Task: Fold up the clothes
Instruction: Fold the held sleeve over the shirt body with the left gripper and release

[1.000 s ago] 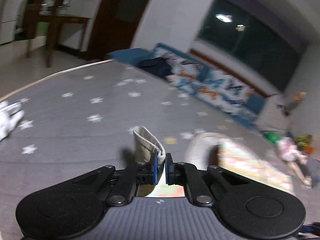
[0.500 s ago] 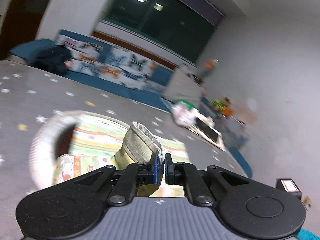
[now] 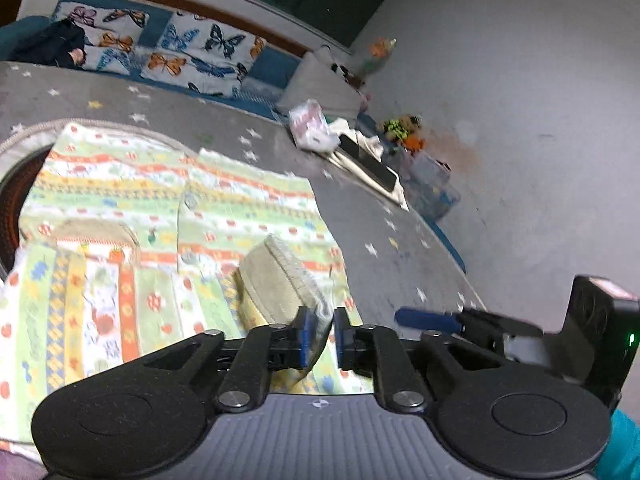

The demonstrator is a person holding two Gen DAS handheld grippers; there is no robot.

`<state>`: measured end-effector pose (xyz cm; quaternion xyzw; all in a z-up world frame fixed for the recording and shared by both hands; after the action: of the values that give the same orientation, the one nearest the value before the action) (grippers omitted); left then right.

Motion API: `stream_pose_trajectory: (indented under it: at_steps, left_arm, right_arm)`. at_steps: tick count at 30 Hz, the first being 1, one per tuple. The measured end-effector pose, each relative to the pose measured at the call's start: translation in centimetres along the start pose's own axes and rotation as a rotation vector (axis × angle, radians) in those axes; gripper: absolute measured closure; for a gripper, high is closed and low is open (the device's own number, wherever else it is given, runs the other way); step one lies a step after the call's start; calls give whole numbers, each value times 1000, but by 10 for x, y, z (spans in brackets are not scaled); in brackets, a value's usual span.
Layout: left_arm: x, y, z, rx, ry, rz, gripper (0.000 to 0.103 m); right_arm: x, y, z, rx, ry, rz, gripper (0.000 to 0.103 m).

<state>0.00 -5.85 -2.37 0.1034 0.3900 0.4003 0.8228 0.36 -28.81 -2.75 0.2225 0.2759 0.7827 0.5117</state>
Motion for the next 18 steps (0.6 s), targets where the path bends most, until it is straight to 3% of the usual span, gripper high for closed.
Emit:
stream_pose_trajectory:
  at_steps: [4, 7, 11, 18]
  left_arm:
    - [2, 16, -1, -17, -32, -10, 71]
    - [14, 31, 2, -49, -34, 27, 71]
    - [42, 46, 11, -63, -13, 155, 73]
    - [78, 45, 23, -54, 7, 281, 74]
  right_arm:
    - [-2, 4, 2, -16, -1, -18, 5]
    - [-1, 5, 8, -33, 5, -22, 3]
    - [9, -5, 20, -44, 30, -22, 1]
    - [34, -41, 43, -37, 103, -37, 0]
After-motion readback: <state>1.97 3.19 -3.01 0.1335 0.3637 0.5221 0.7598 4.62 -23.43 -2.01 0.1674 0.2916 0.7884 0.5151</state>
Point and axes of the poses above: each gripper's, at about its wrist camera, not at the fingertips, and y roughly against the way its jaws point, x to its left, z to its top, the point moved 1 cm from there along -y, roughly the way its jaws point, and after that the axes turned 5 degrees about -z, right-handed, at the moved point
